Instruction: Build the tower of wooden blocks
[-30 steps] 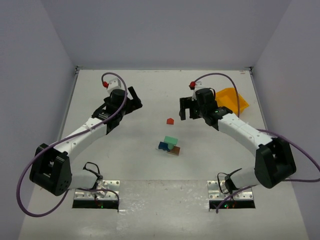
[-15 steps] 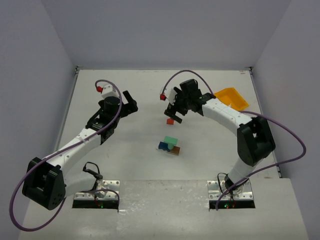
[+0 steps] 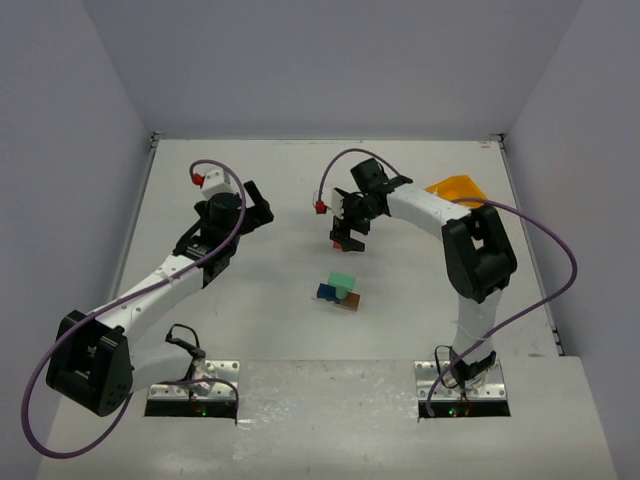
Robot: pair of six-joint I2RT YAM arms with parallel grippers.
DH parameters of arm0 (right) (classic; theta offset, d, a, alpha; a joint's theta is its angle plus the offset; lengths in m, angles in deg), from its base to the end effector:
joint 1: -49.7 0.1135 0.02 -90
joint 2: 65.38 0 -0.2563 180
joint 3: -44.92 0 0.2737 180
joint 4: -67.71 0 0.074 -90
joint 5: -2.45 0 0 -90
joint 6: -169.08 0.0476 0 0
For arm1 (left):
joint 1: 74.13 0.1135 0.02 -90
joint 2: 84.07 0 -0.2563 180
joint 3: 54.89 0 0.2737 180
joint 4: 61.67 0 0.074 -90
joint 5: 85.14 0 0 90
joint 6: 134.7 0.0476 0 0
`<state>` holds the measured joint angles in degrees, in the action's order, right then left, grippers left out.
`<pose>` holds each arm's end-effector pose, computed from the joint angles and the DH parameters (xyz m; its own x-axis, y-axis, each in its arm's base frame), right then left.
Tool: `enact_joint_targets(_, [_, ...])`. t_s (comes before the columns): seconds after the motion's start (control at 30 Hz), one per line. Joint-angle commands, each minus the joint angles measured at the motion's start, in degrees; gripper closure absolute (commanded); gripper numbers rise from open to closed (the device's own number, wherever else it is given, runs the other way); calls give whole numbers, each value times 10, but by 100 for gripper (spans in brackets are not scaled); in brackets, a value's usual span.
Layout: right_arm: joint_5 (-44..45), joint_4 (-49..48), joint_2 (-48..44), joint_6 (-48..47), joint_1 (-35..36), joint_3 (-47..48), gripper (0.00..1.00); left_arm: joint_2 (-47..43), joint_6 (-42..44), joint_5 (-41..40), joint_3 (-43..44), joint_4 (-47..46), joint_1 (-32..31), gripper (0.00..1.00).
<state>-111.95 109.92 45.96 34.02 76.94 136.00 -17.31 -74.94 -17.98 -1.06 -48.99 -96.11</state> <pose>0.3682 0.2117 0.1534 -0.1417 -0.7980 -0.5858 -0.9724 0.2229 -0.0684 0.2776 -0.0921 0.2368 -0.3565 -0.3566 -0.8635 -0.1843 0.9330 -0.3092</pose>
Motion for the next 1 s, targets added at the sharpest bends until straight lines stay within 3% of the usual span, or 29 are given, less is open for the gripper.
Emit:
enact_joint_targets(0.0, [-21, 2, 29, -2, -1, 44, 1, 1, 0, -14, 13, -17, 8, 0])
enact_joint_targets(0.77, [-26, -60, 77, 43, -1, 7, 4, 23, 2, -5, 21, -22, 8, 0])
enact_joint_targets(0.97, [-23, -60, 84, 45, -1, 9, 24, 30, 3, -2, 23, -21, 8, 0])
